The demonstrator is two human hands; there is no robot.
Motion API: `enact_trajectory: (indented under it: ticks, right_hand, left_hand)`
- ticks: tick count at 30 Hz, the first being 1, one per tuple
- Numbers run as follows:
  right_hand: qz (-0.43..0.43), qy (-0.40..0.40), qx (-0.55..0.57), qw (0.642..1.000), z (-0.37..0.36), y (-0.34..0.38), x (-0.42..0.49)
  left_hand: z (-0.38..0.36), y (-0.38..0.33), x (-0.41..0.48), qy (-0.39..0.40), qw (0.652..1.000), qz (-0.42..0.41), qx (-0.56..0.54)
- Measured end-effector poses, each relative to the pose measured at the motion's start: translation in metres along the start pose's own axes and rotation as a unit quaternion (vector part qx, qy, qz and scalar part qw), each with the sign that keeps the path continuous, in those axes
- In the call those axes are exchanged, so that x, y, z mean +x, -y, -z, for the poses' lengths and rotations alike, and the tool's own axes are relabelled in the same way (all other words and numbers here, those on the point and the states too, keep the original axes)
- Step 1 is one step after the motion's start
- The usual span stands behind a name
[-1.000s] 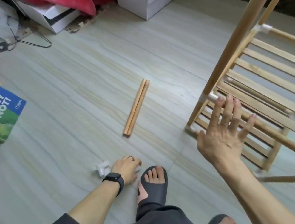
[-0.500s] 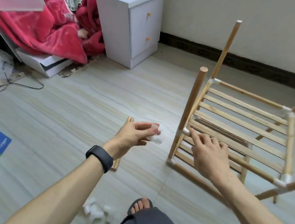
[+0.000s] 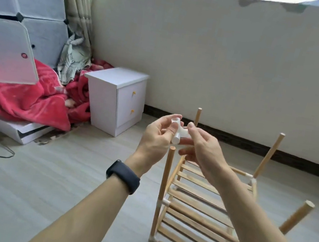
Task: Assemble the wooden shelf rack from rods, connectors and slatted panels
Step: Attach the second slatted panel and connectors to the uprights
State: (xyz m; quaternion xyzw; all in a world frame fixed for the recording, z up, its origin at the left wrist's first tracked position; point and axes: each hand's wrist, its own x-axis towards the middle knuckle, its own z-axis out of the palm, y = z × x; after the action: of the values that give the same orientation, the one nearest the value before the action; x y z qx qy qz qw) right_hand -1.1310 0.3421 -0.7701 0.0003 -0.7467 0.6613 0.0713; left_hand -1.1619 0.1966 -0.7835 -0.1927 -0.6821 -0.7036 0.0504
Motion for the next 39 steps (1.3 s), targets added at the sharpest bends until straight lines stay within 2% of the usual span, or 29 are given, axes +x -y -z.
enact_trajectory:
  ticks: [4,8,15,29,34,39]
  right_hand:
    - [0.035,-0.069,0.012,0.997,0.0,-0.017,-0.003]
    - [0.067,-0.093,0.021,0.993,0.01,-0.026,0.0]
    - [0.078,-0.039,-0.015,0.996,0.004,-0.042,0.0]
    - [0.043,0.024,-0.024,0.998,0.002,-0.049,0.02]
    - [0.045,0.015,-0.01,0.999,0.009,-0.055,0.017]
    - [0.043,-0.017,0.003,0.999,0.007,-0.058,0.019]
  left_hand:
    - [-0.013,0.015,-0.007,-0.053,0.999,0.009,0.006]
    - [-0.006,0.034,-0.019,-0.108,0.993,0.018,0.037]
    - [0.0,0.053,-0.029,-0.068,0.99,0.043,0.118]
    - [-0.001,0.046,-0.024,-0.085,0.994,0.063,0.034]
    - [-0.001,0.052,-0.02,-0.048,0.995,0.065,0.051]
    - [-0.001,0.053,-0.015,-0.007,0.996,0.088,0.02]
